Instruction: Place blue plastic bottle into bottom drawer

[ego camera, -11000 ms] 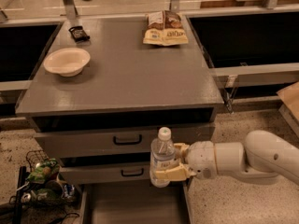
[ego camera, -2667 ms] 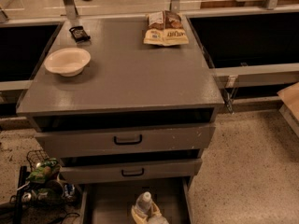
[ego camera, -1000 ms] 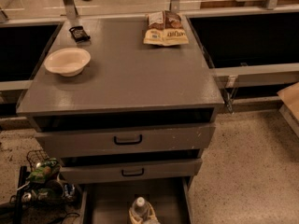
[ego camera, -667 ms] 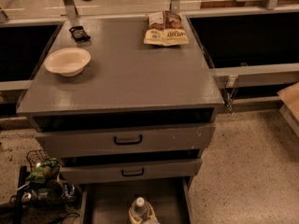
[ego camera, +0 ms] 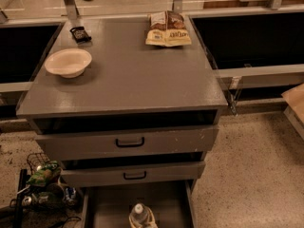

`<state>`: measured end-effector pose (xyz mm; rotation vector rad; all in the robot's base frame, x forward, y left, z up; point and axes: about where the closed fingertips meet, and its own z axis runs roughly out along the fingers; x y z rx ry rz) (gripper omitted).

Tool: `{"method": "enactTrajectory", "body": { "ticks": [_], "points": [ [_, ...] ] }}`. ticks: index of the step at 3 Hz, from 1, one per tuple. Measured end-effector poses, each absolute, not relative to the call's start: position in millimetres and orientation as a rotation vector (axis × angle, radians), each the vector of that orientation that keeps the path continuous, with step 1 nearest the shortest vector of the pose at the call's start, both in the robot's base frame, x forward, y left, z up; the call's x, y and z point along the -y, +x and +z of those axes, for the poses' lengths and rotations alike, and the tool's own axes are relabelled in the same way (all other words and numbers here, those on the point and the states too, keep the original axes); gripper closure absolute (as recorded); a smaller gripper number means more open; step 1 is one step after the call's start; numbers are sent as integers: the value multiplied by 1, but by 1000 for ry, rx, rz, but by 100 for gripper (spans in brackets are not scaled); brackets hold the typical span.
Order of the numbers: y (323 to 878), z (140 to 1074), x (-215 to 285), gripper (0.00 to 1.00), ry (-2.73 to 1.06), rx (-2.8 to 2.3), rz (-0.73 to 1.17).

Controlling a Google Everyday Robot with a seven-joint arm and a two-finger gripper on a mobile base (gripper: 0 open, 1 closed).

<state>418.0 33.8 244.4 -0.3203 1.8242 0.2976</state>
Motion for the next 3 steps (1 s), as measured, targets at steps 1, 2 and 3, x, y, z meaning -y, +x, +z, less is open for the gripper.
{"method": "enactTrajectory", "body": {
  "ticks": [1,2,3],
  "points": [
    [420,240,-28,100,-331,-1813,220],
    [417,237,-36,100,-334,-1816,230],
    [417,237,-36,100,-334,-1816,230]
  ]
}}
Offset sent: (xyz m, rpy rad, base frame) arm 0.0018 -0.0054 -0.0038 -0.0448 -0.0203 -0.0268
